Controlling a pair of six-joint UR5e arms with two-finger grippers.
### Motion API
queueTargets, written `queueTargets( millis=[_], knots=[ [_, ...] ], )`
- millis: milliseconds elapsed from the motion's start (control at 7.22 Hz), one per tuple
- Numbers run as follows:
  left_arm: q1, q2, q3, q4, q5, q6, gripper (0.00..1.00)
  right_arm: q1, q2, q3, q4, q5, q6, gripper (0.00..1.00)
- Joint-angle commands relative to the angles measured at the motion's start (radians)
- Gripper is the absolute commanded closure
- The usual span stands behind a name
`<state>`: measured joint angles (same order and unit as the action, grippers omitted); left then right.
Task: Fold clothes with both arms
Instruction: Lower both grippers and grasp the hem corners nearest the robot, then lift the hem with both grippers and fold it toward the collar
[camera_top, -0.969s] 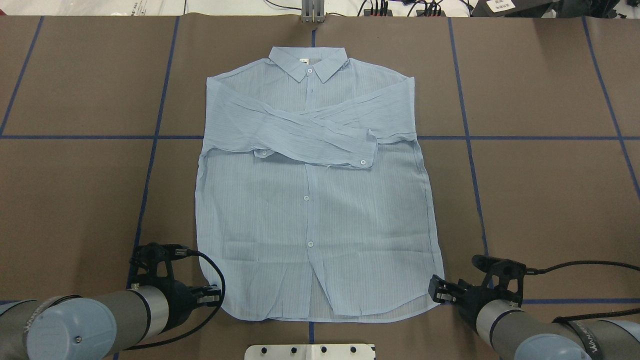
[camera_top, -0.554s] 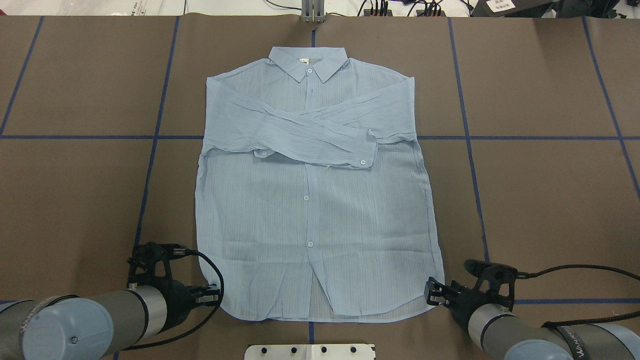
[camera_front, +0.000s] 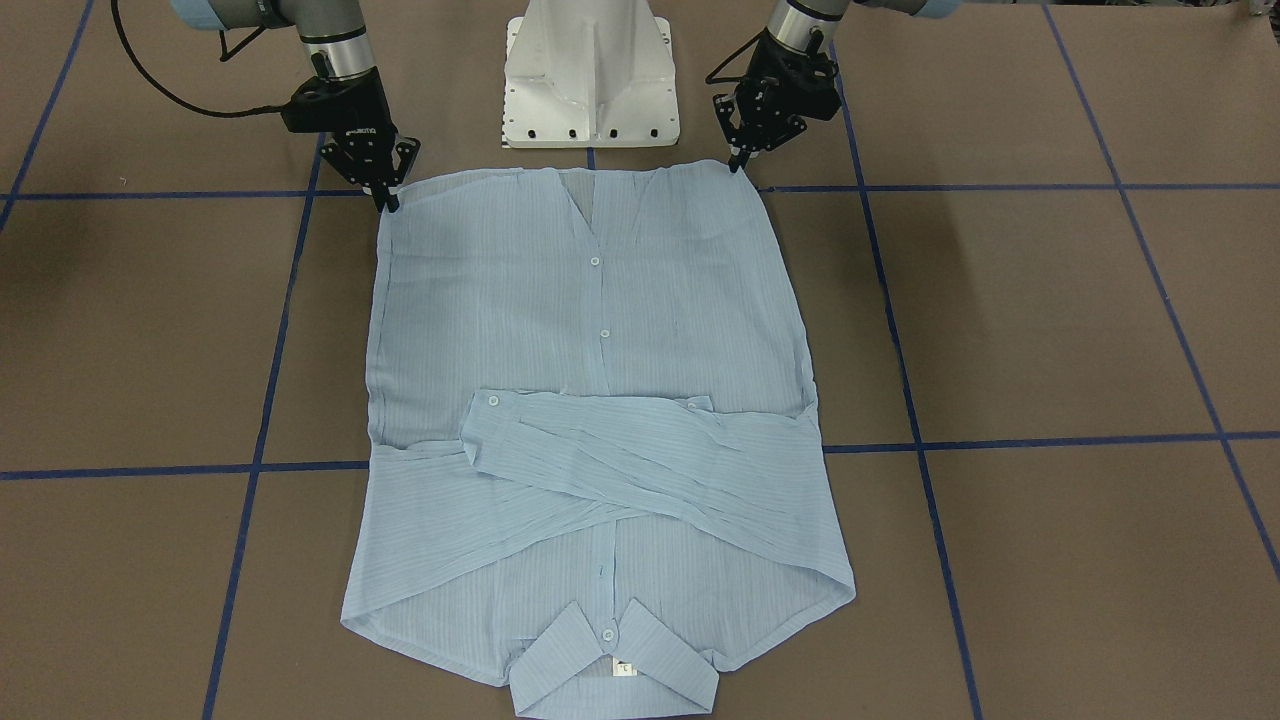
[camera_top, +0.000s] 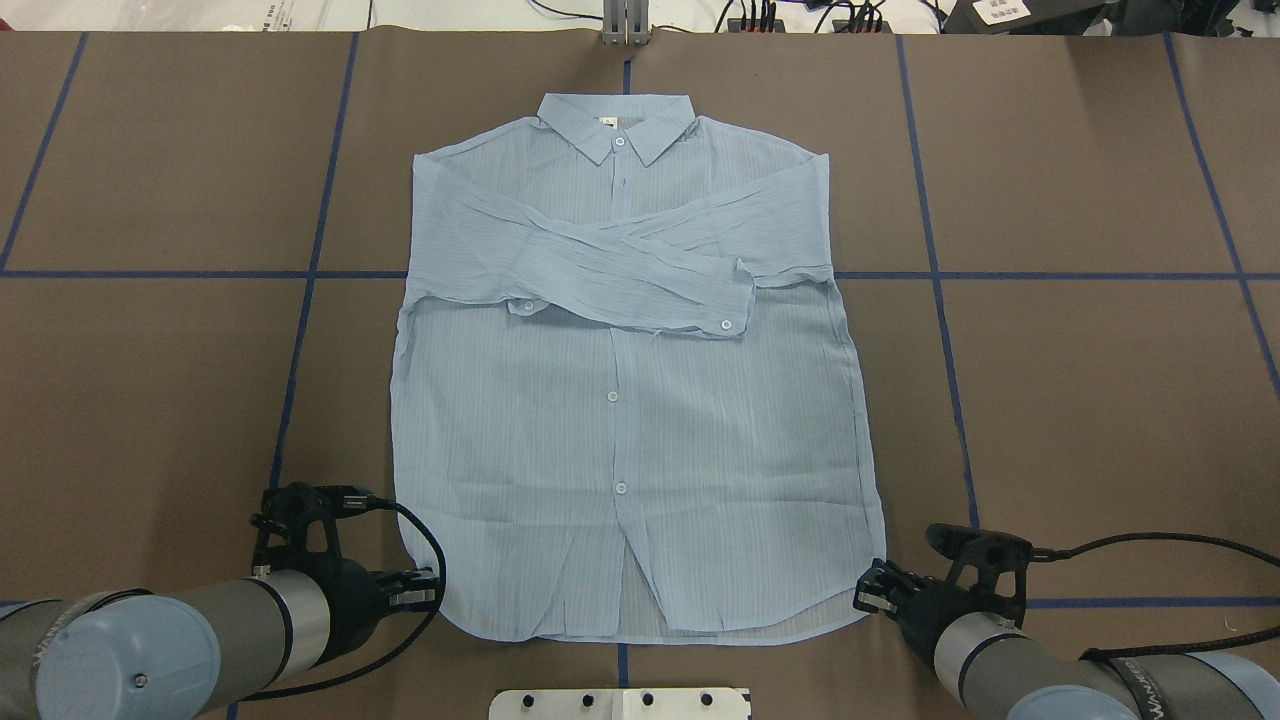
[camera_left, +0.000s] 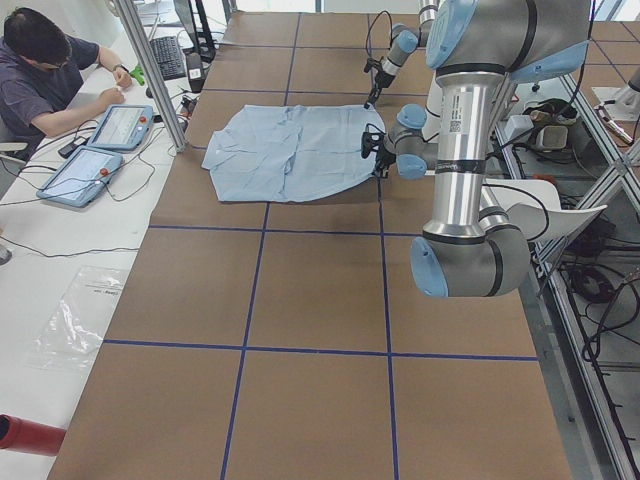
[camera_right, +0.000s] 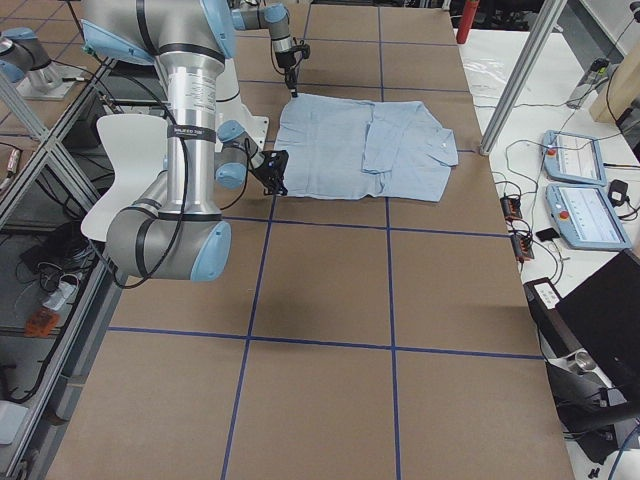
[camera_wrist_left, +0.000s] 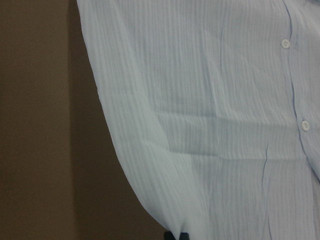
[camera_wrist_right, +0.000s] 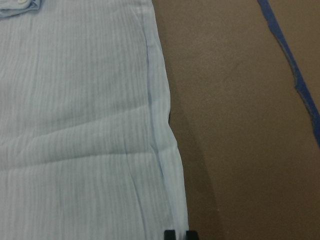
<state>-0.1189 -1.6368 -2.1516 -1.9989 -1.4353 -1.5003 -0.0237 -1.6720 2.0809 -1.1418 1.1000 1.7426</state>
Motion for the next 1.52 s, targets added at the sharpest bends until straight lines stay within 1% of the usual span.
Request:
queueTargets(
  millis=[0, 138, 277, 415, 554, 692, 831, 969, 1107, 1246, 1384],
  knots=[
    [0.001, 0.000, -0.001, 0.000, -0.001, 0.000, 1.00, 0.005, 0.000, 0.040, -0.074, 0.004, 0.000, 1.00],
    [0.001, 0.002, -0.010, 0.000, -0.004, 0.002, 1.00, 0.008, -0.003, 0.136, -0.201, 0.023, 0.000, 1.00],
    [-0.001, 0.002, -0.023, 0.002, -0.008, 0.002, 1.00, 0.011, -0.009, 0.265, -0.308, 0.084, 0.000, 1.00],
    [-0.002, 0.017, -0.084, 0.024, -0.013, 0.003, 1.00, 0.011, -0.005, 0.380, -0.435, 0.119, 0.000, 1.00],
    [0.001, 0.032, -0.216, 0.131, -0.077, 0.003, 1.00, 0.011, -0.002, 0.516, -0.561, 0.170, 0.000, 1.00],
    [0.002, 0.028, -0.357, 0.270, -0.124, 0.003, 1.00, 0.027, 0.009, 0.642, -0.673, 0.228, 0.000, 1.00],
    [-0.014, 0.016, -0.486, 0.416, -0.187, 0.005, 1.00, 0.112, 0.106, 0.681, -0.784, 0.342, 0.000, 1.00],
    [-0.043, -0.038, -0.548, 0.530, -0.253, 0.005, 1.00, 0.183, 0.215, 0.682, -0.888, 0.422, -0.002, 1.00],
    [-0.092, -0.129, -0.527, 0.587, -0.266, 0.068, 1.00, 0.217, 0.303, 0.656, -0.974, 0.432, -0.023, 1.00],
    [-0.154, -0.227, -0.458, 0.623, -0.267, 0.168, 1.00, 0.282, 0.405, 0.592, -1.004, 0.434, -0.078, 1.00],
    [-0.224, -0.273, -0.371, 0.634, -0.267, 0.220, 1.00, 0.342, 0.460, 0.527, -1.004, 0.434, -0.169, 1.00]
  ],
)
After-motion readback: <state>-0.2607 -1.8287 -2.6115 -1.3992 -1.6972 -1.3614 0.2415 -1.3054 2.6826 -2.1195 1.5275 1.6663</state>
